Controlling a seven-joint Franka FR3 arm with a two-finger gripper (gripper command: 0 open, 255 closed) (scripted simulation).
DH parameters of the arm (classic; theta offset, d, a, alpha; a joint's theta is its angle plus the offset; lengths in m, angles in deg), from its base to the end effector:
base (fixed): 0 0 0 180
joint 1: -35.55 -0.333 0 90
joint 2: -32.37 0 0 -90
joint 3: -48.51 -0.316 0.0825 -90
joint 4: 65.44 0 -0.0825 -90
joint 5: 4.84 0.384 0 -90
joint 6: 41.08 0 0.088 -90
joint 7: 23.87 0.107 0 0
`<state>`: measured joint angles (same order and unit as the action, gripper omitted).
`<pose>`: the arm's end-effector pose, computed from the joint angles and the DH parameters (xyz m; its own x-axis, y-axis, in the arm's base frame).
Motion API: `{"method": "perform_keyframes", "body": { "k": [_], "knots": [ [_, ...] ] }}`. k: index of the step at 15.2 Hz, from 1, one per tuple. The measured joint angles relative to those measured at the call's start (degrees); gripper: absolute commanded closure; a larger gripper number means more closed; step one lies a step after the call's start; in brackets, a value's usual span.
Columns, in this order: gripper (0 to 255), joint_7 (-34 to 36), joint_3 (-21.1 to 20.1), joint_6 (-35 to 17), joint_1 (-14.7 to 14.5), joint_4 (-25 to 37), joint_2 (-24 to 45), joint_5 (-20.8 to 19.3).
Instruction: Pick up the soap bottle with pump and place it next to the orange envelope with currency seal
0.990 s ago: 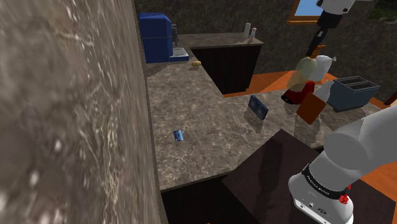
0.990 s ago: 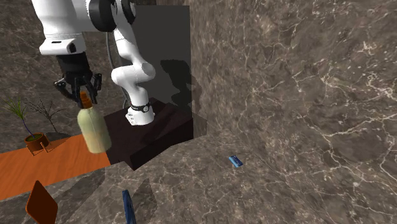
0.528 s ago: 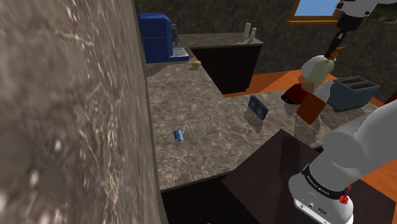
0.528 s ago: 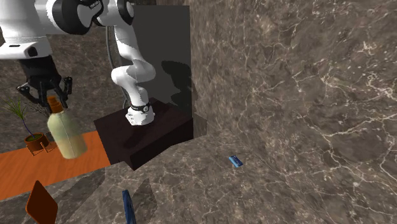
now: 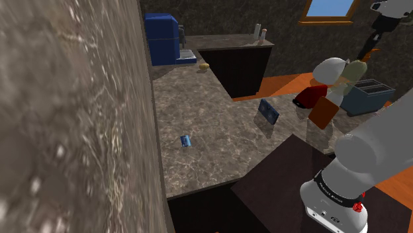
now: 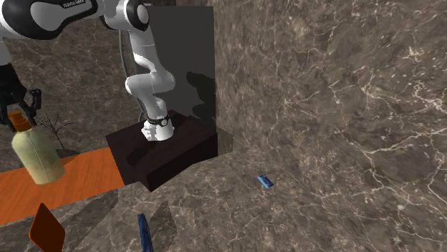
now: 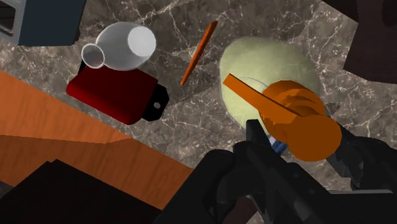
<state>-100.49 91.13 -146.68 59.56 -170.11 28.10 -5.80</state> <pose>0.2086 -0.5125 0.5563 0.9827 0.1782 0.0496 0.1751 -0.9826 0.0614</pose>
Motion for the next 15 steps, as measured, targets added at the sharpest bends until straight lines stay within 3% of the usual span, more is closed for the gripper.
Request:
{"method": "perform_keyframes", "body": {
  "k": [5,8,12,15],
  "knots": [
    [255,-10.5,4.6,2.0,4.6,8.5,9.8,7.8],
    [255,-16.9,6.0,4.3,9.7,15.3,17.2,13.7],
    [255,-23.2,5.3,8.7,18.7,26.5,27.2,21.1],
    [255,-24.3,4.9,7.5,19.6,26.1,28.4,22.0]
  ]
}}
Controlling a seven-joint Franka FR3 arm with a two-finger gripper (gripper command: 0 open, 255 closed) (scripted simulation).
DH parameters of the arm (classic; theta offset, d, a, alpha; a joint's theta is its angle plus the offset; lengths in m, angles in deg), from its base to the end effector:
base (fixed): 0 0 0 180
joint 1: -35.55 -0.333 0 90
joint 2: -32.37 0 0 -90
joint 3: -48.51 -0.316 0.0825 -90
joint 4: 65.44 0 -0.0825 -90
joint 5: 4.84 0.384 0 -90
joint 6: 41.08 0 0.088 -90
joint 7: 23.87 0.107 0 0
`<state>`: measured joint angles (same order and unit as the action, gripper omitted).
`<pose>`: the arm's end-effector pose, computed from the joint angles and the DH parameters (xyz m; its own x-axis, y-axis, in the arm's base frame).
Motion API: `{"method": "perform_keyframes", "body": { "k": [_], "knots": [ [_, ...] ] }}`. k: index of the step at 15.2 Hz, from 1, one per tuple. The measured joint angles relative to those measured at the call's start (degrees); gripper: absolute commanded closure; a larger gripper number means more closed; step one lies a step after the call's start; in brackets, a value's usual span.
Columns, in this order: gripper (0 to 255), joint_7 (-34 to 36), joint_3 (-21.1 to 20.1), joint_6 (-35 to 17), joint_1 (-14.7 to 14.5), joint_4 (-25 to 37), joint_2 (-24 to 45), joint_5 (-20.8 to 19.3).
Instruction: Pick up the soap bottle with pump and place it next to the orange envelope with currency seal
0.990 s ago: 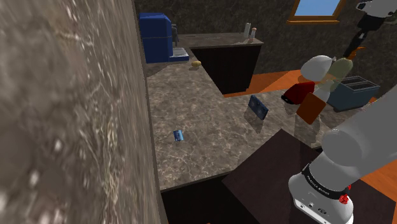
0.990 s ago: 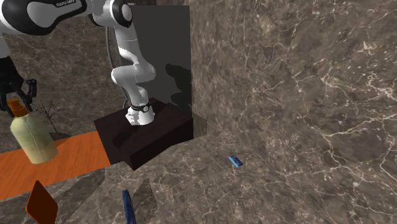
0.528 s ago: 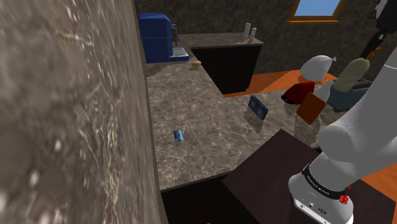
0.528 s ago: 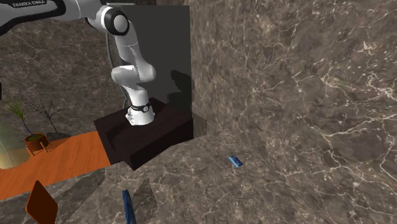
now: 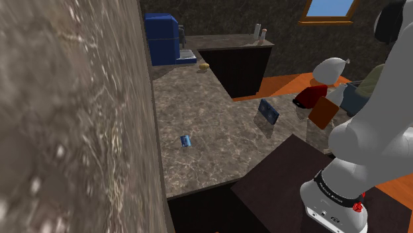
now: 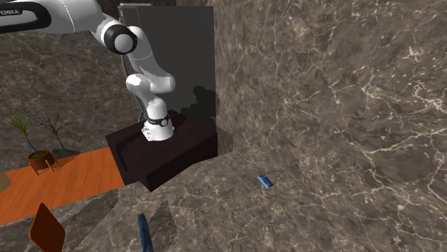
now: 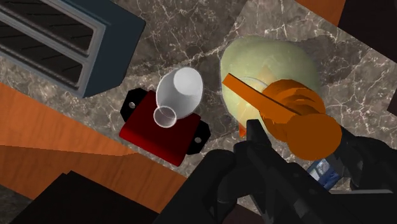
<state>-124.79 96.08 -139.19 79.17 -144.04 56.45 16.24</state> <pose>0.1170 -0.6511 0.5407 0.9824 0.1803 0.0496 0.1771 -0.9822 0.0623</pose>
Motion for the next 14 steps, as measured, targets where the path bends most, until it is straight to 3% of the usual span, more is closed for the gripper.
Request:
{"method": "perform_keyframes", "body": {
  "k": [14],
  "knots": [
    [255,-1.8,-0.7,-10.4,-1.6,-10.4,0.7,1.2]
  ]
}}
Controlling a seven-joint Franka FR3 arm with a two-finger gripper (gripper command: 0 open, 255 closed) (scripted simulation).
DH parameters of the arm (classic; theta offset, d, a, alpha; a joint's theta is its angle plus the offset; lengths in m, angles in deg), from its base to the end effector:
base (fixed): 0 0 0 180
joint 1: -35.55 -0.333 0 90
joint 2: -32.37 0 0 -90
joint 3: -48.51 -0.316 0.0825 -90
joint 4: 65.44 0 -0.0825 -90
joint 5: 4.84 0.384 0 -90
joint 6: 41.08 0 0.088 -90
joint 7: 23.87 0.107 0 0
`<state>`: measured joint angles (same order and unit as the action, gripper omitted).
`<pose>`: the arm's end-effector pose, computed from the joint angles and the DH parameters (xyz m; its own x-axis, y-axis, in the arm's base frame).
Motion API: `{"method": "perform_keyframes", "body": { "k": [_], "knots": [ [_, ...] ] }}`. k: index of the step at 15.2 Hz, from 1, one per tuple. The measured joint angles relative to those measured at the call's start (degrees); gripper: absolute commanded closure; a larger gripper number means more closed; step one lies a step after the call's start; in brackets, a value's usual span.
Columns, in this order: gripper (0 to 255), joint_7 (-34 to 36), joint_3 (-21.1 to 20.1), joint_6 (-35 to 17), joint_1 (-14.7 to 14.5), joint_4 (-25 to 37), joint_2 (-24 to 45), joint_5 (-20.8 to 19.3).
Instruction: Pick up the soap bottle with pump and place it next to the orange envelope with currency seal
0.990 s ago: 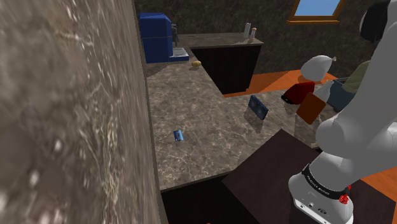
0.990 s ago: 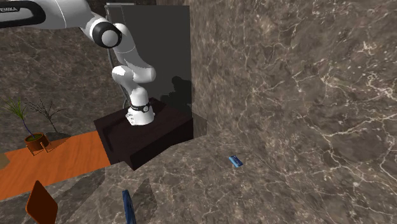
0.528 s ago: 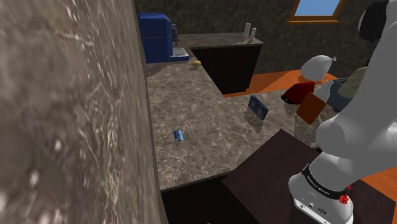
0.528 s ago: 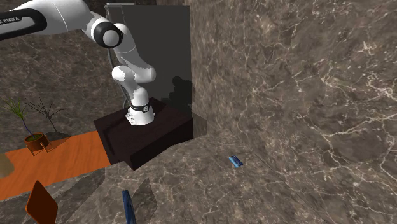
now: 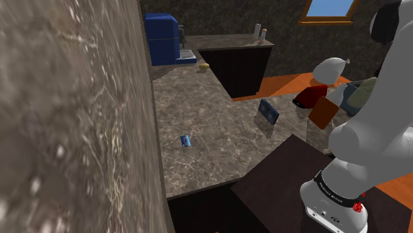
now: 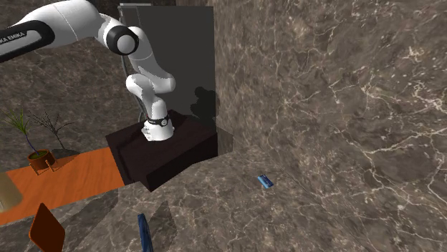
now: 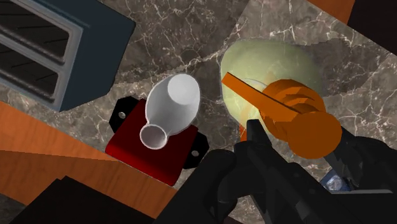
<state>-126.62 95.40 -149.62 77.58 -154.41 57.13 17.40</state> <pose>0.1158 -0.6524 0.4658 0.9823 0.1807 0.0501 0.1775 -0.9822 0.0623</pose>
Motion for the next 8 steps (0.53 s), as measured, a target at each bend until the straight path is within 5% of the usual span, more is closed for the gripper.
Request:
{"method": "perform_keyframes", "body": {
  "k": [8],
  "knots": [
    [255,-1.2,-0.9,-5.3,-0.2,-4.4,1.4,1.5]
  ]
}}
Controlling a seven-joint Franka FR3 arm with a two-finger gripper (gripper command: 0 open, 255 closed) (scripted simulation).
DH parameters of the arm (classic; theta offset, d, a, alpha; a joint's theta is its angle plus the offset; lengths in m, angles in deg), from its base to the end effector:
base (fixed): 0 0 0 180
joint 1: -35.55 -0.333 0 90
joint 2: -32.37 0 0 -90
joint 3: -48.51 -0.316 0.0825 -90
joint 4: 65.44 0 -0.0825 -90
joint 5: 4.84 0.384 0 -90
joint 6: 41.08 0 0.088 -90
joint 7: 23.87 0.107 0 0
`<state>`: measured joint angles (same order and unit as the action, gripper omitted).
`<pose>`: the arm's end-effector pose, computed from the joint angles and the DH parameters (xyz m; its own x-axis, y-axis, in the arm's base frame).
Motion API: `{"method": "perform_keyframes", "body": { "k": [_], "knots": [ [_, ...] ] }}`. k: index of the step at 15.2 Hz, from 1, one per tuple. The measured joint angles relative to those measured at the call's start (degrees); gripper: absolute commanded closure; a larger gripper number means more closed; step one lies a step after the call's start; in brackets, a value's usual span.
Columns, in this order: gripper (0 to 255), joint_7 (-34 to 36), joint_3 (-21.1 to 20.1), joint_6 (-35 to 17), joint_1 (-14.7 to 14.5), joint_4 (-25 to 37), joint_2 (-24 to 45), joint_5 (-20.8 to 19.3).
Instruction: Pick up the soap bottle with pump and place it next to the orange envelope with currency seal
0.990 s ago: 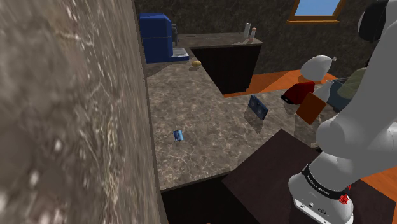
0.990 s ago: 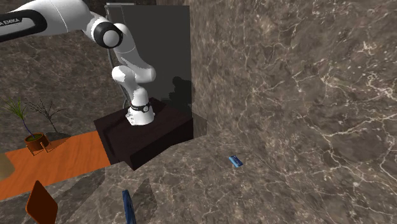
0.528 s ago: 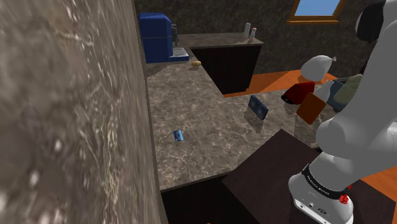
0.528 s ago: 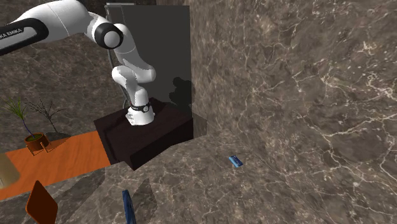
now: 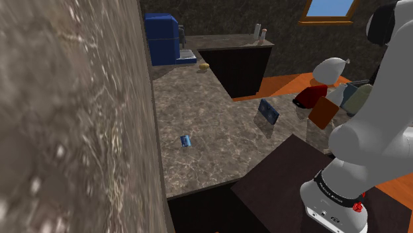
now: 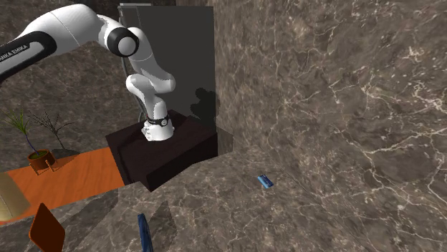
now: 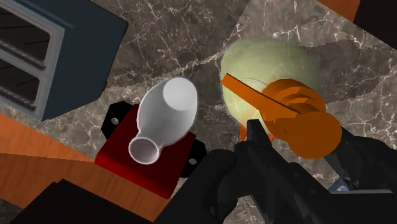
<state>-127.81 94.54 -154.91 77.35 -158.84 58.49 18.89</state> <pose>0.1170 -0.6517 0.4240 0.9823 0.1808 0.0498 0.1776 -0.9821 0.0623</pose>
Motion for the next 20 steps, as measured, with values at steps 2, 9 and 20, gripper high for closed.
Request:
{"method": "perform_keyframes", "body": {
  "k": [2,9,20],
  "knots": [
    [255,-0.5,-0.3,-1.3,0.1,-1.0,0.5,0.5],
    [255,-1.9,-1.4,-5.3,0.6,-3.7,2.3,2.4],
    [255,-4.4,-4.0,-11.3,2.2,-6.4,6.5,6.2]
  ]
}}
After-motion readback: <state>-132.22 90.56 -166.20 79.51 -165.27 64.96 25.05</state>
